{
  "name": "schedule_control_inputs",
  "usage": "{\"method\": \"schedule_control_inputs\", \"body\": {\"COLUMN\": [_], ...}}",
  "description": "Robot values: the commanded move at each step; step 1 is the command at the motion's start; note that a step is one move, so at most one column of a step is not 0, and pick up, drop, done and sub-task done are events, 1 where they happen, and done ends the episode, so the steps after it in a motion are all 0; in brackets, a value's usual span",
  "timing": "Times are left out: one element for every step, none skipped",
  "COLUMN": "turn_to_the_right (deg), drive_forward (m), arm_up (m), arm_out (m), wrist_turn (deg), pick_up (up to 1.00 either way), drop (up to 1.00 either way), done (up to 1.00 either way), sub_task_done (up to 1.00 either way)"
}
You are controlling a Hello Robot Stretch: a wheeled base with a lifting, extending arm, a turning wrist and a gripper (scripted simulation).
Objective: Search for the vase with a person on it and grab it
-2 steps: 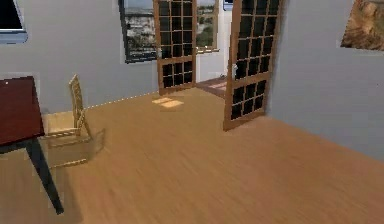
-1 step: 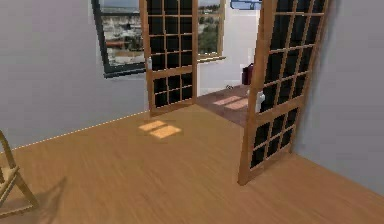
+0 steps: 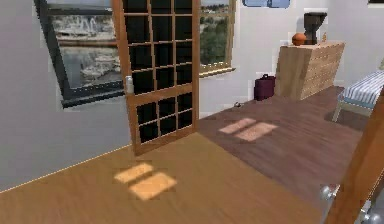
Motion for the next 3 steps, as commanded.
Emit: {"method": "schedule_control_inputs", "body": {"turn_to_the_right": [0.0, 6.0, 0.0], "drive_forward": [0.40, 0.00, 0.10], "arm_up": [0.00, 0.00, 0.00], "arm_out": [0.00, 0.00, 0.00], "wrist_turn": [0.0, 0.0, 0.0], "pick_up": [0.00, 0.00, 0.00], "drop": [0.00, 0.00, 0.00], "done": [0.00, 0.00, 0.00], "sub_task_done": [0.00, 0.00, 0.00]}}
